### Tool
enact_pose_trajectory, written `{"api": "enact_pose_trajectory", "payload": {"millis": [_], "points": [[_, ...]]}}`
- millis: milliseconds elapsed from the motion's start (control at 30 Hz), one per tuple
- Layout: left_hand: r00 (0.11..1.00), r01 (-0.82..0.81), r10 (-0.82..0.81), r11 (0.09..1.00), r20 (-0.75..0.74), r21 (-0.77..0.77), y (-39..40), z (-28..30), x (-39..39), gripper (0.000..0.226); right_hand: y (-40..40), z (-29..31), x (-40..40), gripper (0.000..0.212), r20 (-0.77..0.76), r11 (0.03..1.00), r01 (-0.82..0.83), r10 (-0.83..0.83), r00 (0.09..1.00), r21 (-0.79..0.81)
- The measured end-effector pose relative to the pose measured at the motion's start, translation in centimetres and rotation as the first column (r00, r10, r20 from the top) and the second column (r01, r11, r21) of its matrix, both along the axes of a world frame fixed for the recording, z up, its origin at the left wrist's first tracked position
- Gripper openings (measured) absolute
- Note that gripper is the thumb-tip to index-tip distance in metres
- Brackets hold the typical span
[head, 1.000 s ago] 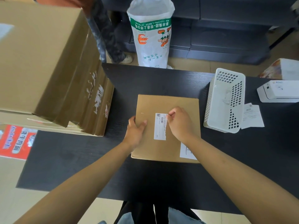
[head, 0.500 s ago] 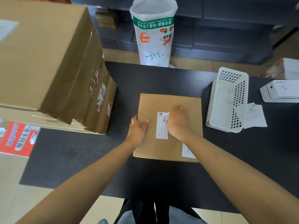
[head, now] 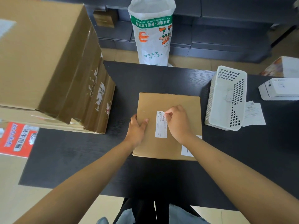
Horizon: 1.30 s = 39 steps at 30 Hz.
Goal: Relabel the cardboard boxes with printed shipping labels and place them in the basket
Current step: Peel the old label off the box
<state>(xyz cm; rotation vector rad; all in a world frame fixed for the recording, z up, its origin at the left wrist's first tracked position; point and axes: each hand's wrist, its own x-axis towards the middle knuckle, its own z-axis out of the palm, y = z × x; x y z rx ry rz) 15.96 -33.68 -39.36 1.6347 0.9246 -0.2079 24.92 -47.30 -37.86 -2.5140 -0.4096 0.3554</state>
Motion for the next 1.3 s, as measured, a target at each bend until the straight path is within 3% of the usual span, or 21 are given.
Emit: {"api": "enact_pose_trajectory", "payload": {"millis": [133, 267, 400, 500, 733, 833, 933, 1000, 1067, 1167, 1300], "points": [[1.0, -0.01, 0.01, 1.0, -0.01, -0.016, -0.1, 0.2, 0.1, 0.057, 0.5, 0.2, -0.3, 0.012, -0.003, 0.996, -0.016, 0.016, 1.0, -0.089], [0.999, -0.03, 0.03, 0.999, -0.011, -0.033, -0.3, 0.3, 0.2, 0.054, 0.7, -0.2, -1.3, 0.029, 0.037, 0.974, -0.097, 0.106, 0.994, -0.205], [0.999, -0.032, 0.032, 0.999, -0.006, -0.013, -0.5, 0.2, 0.2, 0.053, 0.3, 0.1, -1.9, 0.03, 0.052, 0.965, -0.146, 0.161, 0.986, -0.217], [0.998, -0.06, 0.06, 0.998, 0.0, -0.02, -0.6, -0.1, 0.3, 0.053, -0.4, 1.0, -2.9, 0.015, 0.009, 0.972, -0.214, 0.216, 0.976, -0.092], [0.997, -0.081, 0.081, 0.997, -0.001, -0.016, -0.8, -0.6, 0.3, 0.056, -2.7, 2.8, -4.6, 0.016, 0.053, 0.911, -0.331, 0.328, 0.943, 0.246], [0.996, -0.089, 0.089, 0.996, 0.005, 0.01, -1.2, -0.6, 0.4, 0.057, -2.9, 3.7, -4.5, 0.013, 0.049, 0.896, -0.164, 0.158, 0.986, 0.413], [0.998, -0.06, 0.06, 0.996, -0.002, 0.059, -1.4, -0.6, 0.4, 0.061, -2.3, 5.8, -2.4, 0.017, 0.125, 0.804, -0.015, -0.074, 0.989, 0.595], [0.999, -0.04, 0.041, 0.998, -0.002, 0.055, -1.2, -0.7, 0.3, 0.061, -2.1, 7.0, -0.3, 0.018, 0.074, 0.747, 0.068, -0.155, 0.985, 0.662], [1.0, -0.019, 0.019, 0.998, -0.004, 0.065, -1.0, -0.7, 0.3, 0.062, -2.7, 6.8, 1.2, 0.017, -0.055, 0.738, 0.222, -0.244, 0.968, 0.637], [0.999, 0.039, -0.041, 0.976, 0.005, 0.214, -1.0, -0.5, 0.2, 0.07, -5.9, 4.6, 2.4, 0.02, -0.195, 0.741, 0.472, -0.434, 0.879, 0.477], [0.988, 0.128, -0.149, 0.927, 0.031, 0.354, -1.2, -0.2, 0.1, 0.07, -11.4, 3.1, 3.9, 0.016, -0.175, 0.699, 0.635, -0.616, 0.769, 0.33]]}}
